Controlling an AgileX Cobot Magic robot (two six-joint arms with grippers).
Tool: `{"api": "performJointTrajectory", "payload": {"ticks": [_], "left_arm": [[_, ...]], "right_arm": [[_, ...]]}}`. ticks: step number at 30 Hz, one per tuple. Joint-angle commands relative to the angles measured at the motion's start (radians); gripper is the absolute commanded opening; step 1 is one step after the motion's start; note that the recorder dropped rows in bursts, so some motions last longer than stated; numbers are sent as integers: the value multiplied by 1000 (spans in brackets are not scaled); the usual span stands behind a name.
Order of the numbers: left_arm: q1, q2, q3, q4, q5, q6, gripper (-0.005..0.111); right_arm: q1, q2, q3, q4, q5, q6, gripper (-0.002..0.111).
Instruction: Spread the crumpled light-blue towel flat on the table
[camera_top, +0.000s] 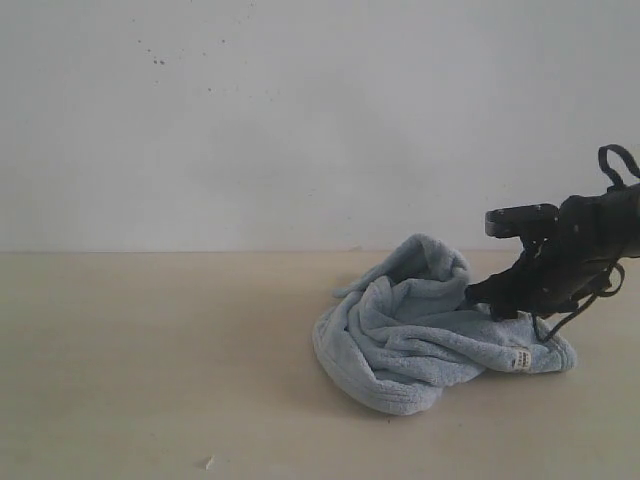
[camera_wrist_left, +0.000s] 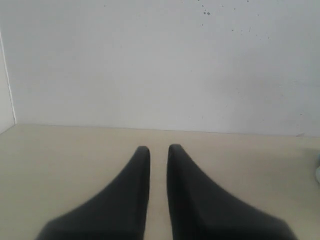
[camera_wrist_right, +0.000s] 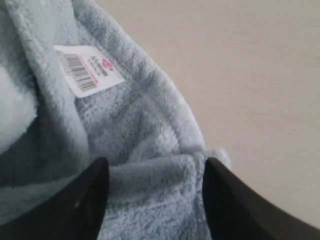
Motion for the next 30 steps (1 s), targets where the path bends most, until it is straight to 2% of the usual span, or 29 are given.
{"api": "performJointTrajectory", "payload": {"ticks": [1,5,7,10,12,16,25,30], "left_arm": [[3,-1,4,-8,1,3,13],[3,-1,4,-8,1,3,13],[3,-1,4,-8,1,3,13],[3,-1,4,-8,1,3,13],[3,-1,4,-8,1,3,13],[3,-1,4,-8,1,3,13],[3,-1,4,-8,1,3,13],[3,-1,4,-8,1,3,13]], "right_arm": [[-5,46,-47,-1,-6,-7,54],[-5,69,-49,-1,6,-7,51],[-5,70,-49,-1,17,-7,39],[-5,66,-49,8,23,-7,11],[-5,57,-45,10,32,5,0],[-5,9,33,10,-21,7,3],[-7,-250,396,10,-375,36,3],[-7,-432,559,20,-490,109,3]]}}
